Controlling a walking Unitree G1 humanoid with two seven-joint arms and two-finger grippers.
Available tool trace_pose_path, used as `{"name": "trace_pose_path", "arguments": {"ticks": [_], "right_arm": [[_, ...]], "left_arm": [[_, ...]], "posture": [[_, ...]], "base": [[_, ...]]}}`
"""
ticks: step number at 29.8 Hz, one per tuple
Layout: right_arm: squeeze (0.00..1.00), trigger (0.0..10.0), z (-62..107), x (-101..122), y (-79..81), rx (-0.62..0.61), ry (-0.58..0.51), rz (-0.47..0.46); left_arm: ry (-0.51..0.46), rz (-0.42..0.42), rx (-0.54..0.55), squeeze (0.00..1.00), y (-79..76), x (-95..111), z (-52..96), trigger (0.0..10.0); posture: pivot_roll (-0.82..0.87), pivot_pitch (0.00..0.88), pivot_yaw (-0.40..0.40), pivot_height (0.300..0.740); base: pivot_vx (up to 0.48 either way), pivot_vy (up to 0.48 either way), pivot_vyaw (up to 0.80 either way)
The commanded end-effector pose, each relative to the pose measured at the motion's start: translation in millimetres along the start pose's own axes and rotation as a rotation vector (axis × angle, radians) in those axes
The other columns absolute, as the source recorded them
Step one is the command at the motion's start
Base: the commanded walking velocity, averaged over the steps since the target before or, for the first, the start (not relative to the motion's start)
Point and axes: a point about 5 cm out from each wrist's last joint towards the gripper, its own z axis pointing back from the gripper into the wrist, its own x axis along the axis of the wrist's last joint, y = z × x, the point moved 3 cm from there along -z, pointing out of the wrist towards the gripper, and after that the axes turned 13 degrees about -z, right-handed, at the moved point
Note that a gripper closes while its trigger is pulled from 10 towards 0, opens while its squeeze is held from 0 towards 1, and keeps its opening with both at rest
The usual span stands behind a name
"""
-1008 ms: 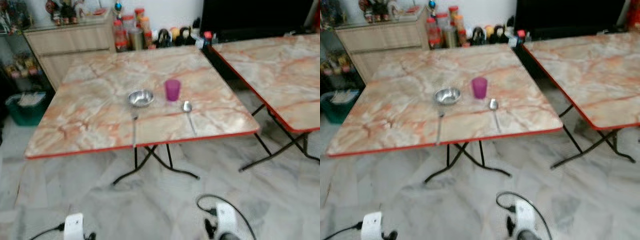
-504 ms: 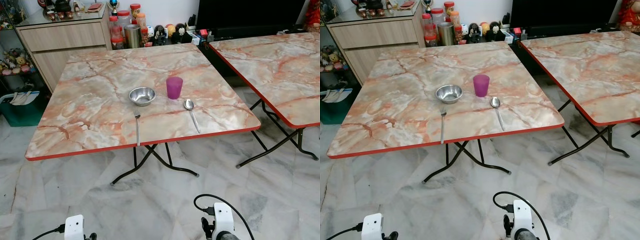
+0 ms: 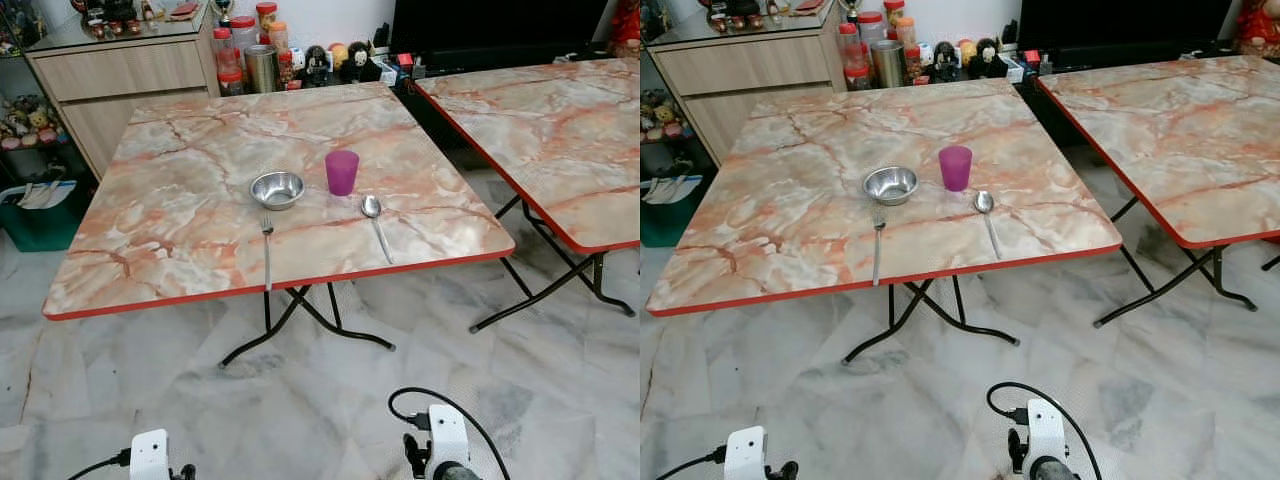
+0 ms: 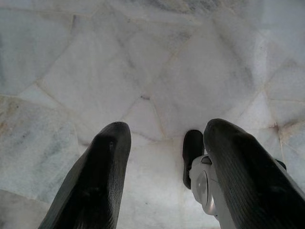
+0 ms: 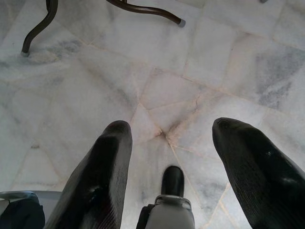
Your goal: Setting the table
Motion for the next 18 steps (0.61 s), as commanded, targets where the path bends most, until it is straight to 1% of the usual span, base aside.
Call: {"name": "trace_pose_path", "arguments": {"ticks": [1,5,8,11,12,13,15,18], "right_arm": [[0.0,10.0,-0.7,3.1,1.3,0.002,-0.006,0.0],[0.0,10.0,-0.8,3.4,1.3,0.002,-0.007,0.003],[0.0,10.0,-0.7,3.8,1.6,0.006,-0.011,0.023],[0.0,10.0,-0.7,3.6,2.0,0.008,-0.011,0.024],[0.0,10.0,-0.7,3.5,1.9,0.007,-0.01,0.023],[0.0,10.0,-0.7,3.5,1.4,0.001,-0.011,-0.008],[0.0,10.0,-0.7,3.6,1.2,-0.001,-0.012,-0.02],[0.0,10.0,-0.8,4.2,1.5,0.001,-0.013,-0.006]], "left_arm": [[0.016,0.003,0.006,0.0,-0.3,-5.5,1.0,10.0],[0.023,0.002,0.003,0.0,-1.5,-7.9,1.4,10.0],[0.027,0.005,0.003,0.0,-2.1,-9.0,1.6,10.0],[0.027,0.007,0.003,0.0,-2.2,-9.3,1.7,10.0],[0.027,0.007,0.003,0.0,-2.2,-9.5,1.7,10.0],[0.028,0.007,0.003,0.0,-2.2,-9.8,1.8,10.0],[0.028,0.006,0.002,0.0,-2.2,-9.9,1.8,10.0],[0.028,0.007,0.002,0.0,-2.2,-10.0,1.9,10.0]], "posture": [[0.04,0.0,0.036,0.74],[0.04,0.0,0.035,0.74],[0.05,0.0,0.032,0.74],[0.05,0.0,0.031,0.74],[0.05,0.0,0.031,0.74],[0.05,0.0,0.031,0.74],[0.05,0.0,0.031,0.74],[0.05,0.0,0.032,0.74]], "base": [[0.0,0.0,0.0],[0.0,0.0,0.0],[0.0,0.0,0.0],[0.0,0.0,0.51],[0.0,0.0,0.51],[0.0,0.0,0.0],[0.0,0.0,0.0],[0.0,0.0,0.0]]}}
